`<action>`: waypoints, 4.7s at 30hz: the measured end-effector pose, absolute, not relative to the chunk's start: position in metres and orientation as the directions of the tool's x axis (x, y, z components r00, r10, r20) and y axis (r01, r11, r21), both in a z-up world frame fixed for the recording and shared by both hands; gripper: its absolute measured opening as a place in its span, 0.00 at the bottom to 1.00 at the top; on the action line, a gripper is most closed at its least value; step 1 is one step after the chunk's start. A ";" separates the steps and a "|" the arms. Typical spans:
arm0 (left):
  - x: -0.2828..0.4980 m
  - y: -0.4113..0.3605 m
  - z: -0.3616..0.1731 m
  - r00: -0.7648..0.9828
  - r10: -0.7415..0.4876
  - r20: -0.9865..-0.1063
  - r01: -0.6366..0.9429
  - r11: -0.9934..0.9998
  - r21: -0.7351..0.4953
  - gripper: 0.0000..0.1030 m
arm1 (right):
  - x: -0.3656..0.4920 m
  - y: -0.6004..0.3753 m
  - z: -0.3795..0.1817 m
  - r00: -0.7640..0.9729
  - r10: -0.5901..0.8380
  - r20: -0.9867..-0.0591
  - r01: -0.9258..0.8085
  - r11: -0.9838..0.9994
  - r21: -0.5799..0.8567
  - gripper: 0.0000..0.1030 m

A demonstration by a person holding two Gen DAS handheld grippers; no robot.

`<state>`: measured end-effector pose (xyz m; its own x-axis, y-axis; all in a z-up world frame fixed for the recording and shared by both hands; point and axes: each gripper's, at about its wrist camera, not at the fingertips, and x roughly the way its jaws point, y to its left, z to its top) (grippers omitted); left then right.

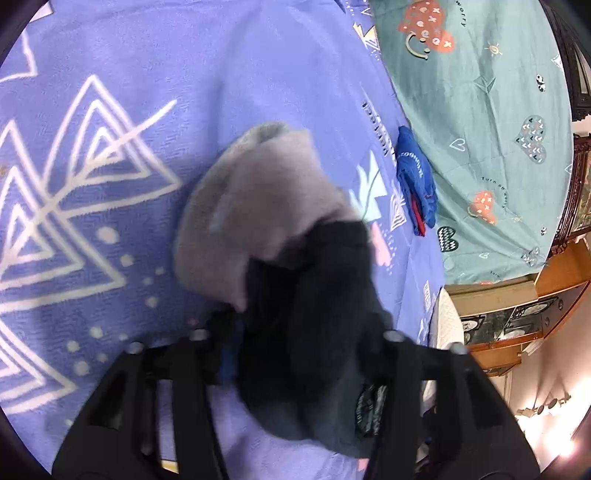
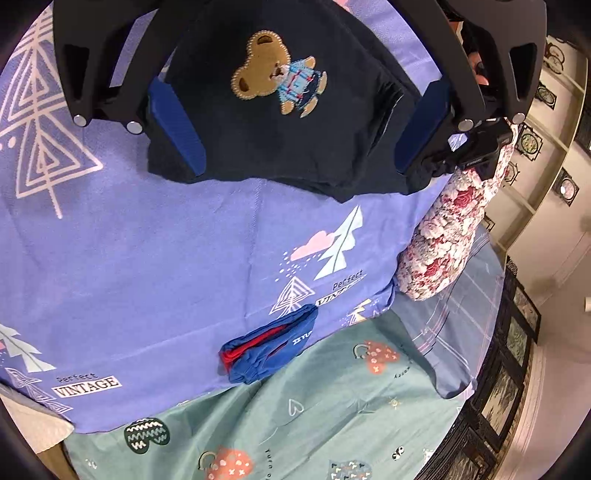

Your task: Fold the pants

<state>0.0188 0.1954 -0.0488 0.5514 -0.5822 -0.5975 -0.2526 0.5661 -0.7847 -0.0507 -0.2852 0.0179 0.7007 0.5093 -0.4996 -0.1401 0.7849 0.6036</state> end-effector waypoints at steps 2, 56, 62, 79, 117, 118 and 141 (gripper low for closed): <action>0.023 0.185 -0.042 0.551 -0.555 -0.623 -0.243 0.608 -0.756 0.60 | -0.052 -0.288 0.018 0.705 0.517 -0.486 -0.139 0.773 0.620 0.99; -0.078 -0.082 0.001 0.214 -0.650 -0.729 0.718 0.610 -0.333 0.98 | -0.090 -0.332 0.010 0.469 0.355 -0.809 0.125 0.880 0.458 0.69; -0.105 -0.075 0.023 0.216 -0.699 -0.682 0.784 0.541 -0.306 0.98 | -0.108 -0.287 0.095 0.674 0.352 -0.649 -0.133 0.922 0.363 0.68; -0.096 -0.084 -0.008 0.139 -0.644 -0.752 0.744 0.569 -0.350 0.98 | 0.010 -0.188 0.080 0.352 0.564 -0.747 -0.314 0.823 0.473 0.57; 0.019 -0.074 -0.025 0.154 -0.576 -0.803 0.596 0.703 -0.389 0.76 | -0.050 -0.274 0.001 0.353 0.510 -0.784 -0.132 0.857 0.498 0.56; 0.018 -0.073 -0.022 0.164 -0.577 -0.800 0.594 0.705 -0.387 0.72 | -0.054 -0.271 0.005 0.377 0.494 -0.784 -0.150 0.867 0.474 0.53; 0.348 -0.072 0.146 0.583 -0.573 -0.576 0.482 0.815 -0.323 0.95 | 0.271 -0.278 0.160 0.731 0.320 -0.603 -0.218 0.947 0.238 0.76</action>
<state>0.3475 -0.0718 0.1459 0.5829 -0.5732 -0.5759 0.4820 0.8145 -0.3228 0.2708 -0.2778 0.1595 0.7307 0.3199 -0.6031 -0.2181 0.9465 0.2378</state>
